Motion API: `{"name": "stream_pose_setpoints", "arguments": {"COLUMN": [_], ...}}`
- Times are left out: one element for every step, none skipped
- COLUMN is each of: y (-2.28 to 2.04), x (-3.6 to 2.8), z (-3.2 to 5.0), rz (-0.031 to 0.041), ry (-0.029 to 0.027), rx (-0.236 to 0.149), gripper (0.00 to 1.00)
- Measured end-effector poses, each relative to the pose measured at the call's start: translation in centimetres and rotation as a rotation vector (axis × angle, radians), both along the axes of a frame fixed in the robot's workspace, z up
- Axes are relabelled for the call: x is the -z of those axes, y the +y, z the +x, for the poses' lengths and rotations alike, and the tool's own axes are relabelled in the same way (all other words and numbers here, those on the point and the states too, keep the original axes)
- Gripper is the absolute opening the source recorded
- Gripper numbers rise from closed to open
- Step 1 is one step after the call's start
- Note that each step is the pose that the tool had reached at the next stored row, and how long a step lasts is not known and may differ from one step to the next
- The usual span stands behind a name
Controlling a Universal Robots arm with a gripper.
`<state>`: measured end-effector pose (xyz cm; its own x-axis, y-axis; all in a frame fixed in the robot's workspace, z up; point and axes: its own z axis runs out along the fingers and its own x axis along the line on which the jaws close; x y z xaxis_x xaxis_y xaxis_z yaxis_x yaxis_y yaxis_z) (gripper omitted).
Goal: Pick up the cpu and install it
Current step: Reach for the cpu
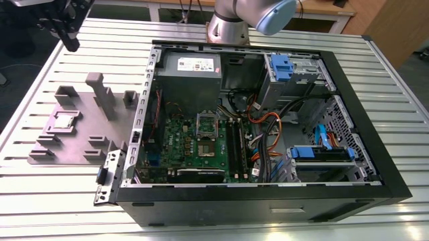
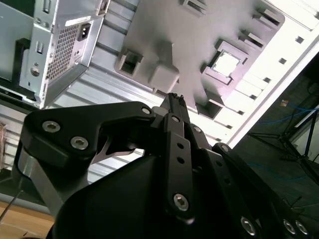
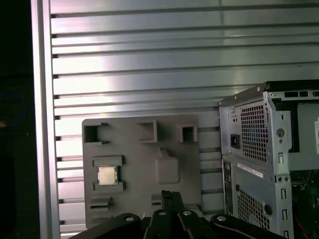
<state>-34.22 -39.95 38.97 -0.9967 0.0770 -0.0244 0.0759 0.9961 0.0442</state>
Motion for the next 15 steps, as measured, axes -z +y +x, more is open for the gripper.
{"name": "stream_pose_setpoints", "arguments": {"y": [0.02, 0.03, 0.04, 0.05, 0.06, 0.10, 0.16, 0.17, 0.19, 0.19, 0.19, 0.19, 0.19, 0.19, 0.19], "x": [0.06, 0.12, 0.17, 0.24, 0.30, 0.57, 0.92, 1.04, 1.18, 1.30, 1.42, 1.55, 1.66, 1.77, 1.87], "z": [-0.40, -0.82, -1.27, -1.71, -2.16, -3.27, -4.52, -4.97, -5.45, -5.90, -6.35, -6.80, -7.25, -7.70, -8.19], "rz": [0.0000, 0.0001, 0.0001, 0.0001, 0.0000, -0.0002, -0.0011, -0.0014, -0.0020, -0.0025, -0.0029, -0.0033, -0.0038, -0.0041, -0.0043], "ry": [0.0000, -0.0001, -0.0001, -0.0002, 0.0000, 0.0000, -0.0001, -0.0001, 0.0000, 0.0002, 0.0002, 0.0003, 0.0007, 0.0010, 0.0012], "rx": [0.000, 0.000, 0.000, 0.000, 0.000, 0.000, 0.000, 0.000, 0.000, 0.000, 0.000, 0.000, 0.000, 0.000, 0.000], "gripper": [0.11, 0.11, 0.11, 0.11, 0.11, 0.11, 0.11, 0.11, 0.11, 0.11, 0.11, 0.11, 0.11, 0.11, 0.11]}}
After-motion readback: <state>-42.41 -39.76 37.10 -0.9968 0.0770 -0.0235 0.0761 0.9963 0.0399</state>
